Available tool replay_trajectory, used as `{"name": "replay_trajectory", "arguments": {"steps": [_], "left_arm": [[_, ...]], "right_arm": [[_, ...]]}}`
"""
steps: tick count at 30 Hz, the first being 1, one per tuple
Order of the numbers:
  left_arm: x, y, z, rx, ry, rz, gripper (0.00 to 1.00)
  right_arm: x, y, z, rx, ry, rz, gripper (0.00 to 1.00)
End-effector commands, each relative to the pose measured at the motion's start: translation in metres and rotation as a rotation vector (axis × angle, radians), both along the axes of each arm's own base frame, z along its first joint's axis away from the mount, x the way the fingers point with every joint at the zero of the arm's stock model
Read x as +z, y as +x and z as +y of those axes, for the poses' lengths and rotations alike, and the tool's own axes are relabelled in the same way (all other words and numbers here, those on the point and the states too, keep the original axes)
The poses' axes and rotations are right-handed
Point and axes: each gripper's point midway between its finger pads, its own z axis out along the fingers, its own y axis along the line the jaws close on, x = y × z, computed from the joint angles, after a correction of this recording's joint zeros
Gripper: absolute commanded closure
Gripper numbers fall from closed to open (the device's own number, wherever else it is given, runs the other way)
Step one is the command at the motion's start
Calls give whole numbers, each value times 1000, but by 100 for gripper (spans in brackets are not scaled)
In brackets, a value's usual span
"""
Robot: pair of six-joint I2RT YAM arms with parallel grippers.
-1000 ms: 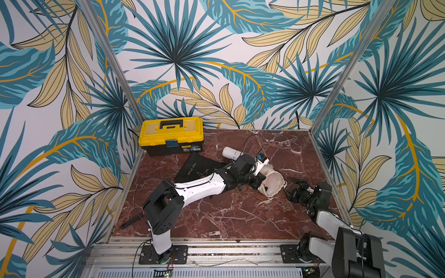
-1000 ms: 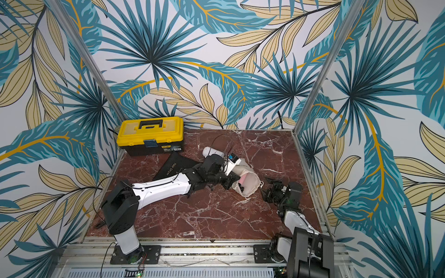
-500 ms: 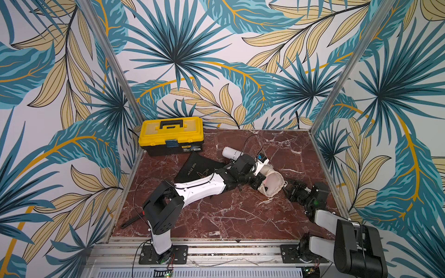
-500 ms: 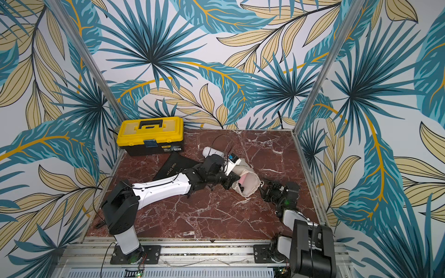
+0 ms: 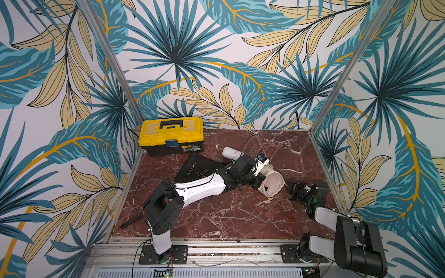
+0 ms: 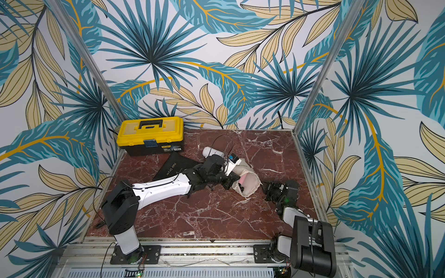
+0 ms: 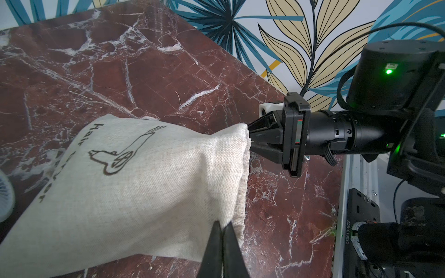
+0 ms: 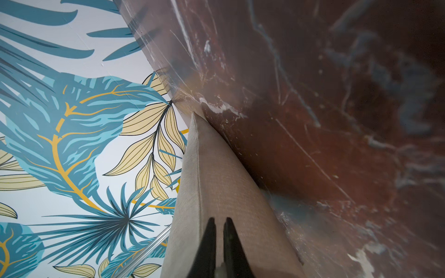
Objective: Pack away hair dryers
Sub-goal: Pull the drawstrings on both sides of the drawstring bag.
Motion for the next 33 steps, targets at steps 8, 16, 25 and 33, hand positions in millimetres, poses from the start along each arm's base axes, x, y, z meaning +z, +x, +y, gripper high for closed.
{"name": "replay_trajectory", "arguments": {"steps": [8, 16, 25, 33], "left_arm": [[26, -2, 4, -1, -39, -56, 98], [22, -3, 3, -3, -39, -40, 68], [28, -14, 20, 20, -13, -90, 37], [-69, -92, 36, -188, 368, -23, 51]], "right_arm": [[1, 0, 4, 152, -185, 10, 96], [21, 0, 5, 235, -307, -51, 100], [26, 3, 7, 230, -293, -84, 100], [25, 4, 8, 237, -287, -89, 100]]}}
